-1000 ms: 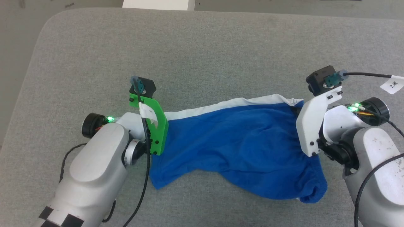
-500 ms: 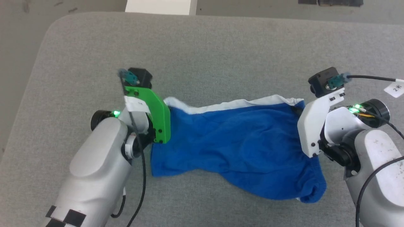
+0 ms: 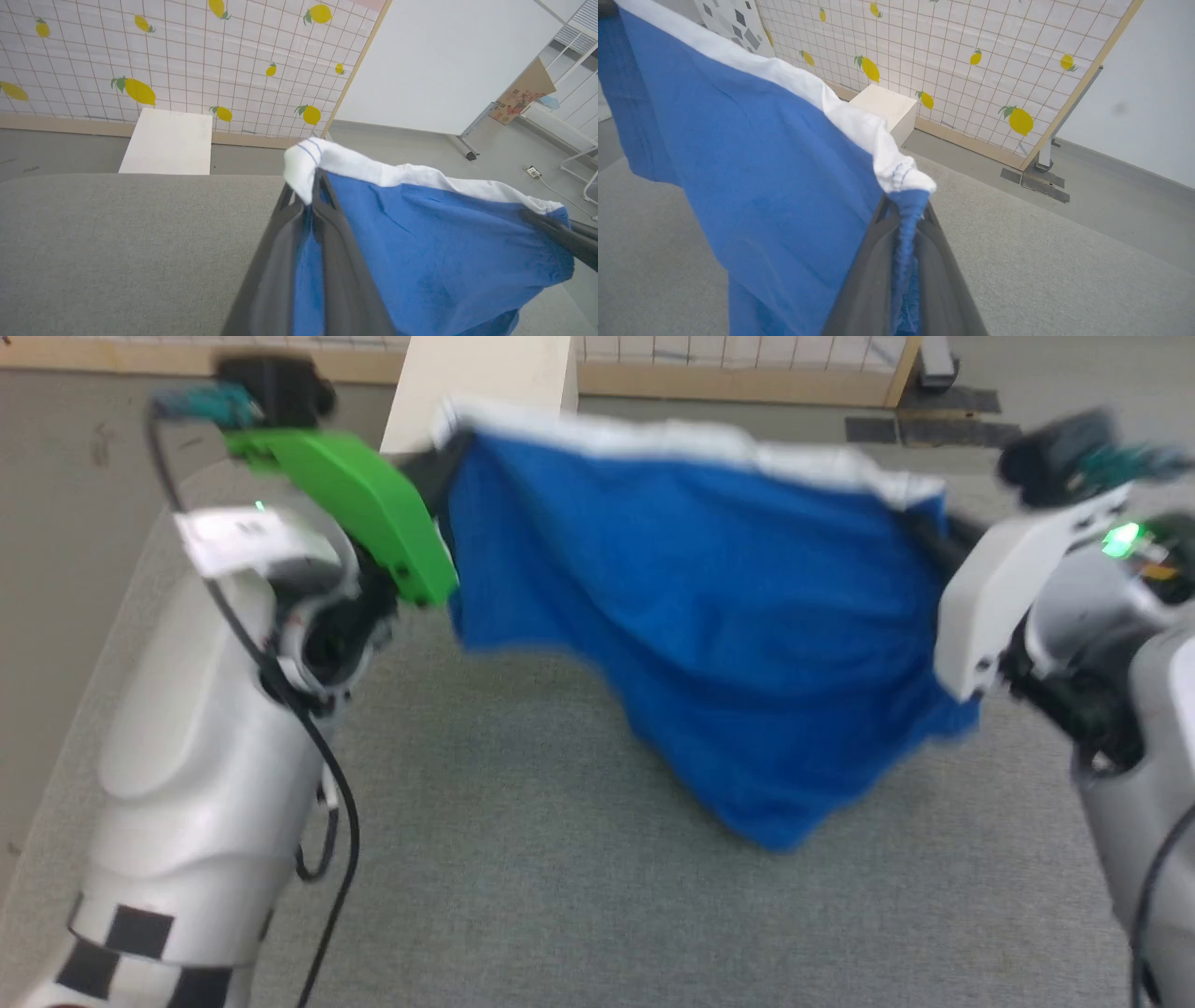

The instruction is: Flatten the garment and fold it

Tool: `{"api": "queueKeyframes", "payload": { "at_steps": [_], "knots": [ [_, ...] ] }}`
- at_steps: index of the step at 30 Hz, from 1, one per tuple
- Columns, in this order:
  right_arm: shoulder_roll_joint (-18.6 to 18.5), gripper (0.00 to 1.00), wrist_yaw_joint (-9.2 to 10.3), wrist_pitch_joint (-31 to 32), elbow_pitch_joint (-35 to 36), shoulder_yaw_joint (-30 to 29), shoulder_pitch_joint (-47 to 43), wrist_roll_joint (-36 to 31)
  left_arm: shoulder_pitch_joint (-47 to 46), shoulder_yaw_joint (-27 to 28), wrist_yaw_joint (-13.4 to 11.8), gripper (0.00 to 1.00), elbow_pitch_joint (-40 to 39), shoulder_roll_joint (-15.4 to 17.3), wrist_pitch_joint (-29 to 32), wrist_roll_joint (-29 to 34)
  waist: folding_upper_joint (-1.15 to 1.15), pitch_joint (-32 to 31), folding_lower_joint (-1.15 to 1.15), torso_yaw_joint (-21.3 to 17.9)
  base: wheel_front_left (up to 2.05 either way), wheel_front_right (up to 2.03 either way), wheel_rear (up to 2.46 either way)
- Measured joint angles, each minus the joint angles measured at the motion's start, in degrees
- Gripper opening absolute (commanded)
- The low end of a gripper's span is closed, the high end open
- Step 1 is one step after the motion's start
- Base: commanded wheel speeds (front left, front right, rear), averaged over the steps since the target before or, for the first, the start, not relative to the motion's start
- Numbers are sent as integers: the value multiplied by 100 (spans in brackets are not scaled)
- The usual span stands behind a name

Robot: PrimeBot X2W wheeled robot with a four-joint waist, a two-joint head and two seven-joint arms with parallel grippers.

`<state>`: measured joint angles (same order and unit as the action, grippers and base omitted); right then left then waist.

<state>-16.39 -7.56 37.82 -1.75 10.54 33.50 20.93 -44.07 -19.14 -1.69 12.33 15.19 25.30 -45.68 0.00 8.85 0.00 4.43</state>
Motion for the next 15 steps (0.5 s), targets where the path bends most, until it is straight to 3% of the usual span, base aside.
{"api": "queueKeyframes", "payload": {
  "at_steps": [7,15],
  "knots": [
    [104,0,0,-164,226,-237,353,75,-354,193,-162,0,-485,26,-92,11,0,-68,0,-112,0,0,0],
    [348,0,0,-135,-38,-332,1205,38,-1043,315,-253,0,-65,149,-312,204,0,275,0,-205,0,0,0]
  ]
}}
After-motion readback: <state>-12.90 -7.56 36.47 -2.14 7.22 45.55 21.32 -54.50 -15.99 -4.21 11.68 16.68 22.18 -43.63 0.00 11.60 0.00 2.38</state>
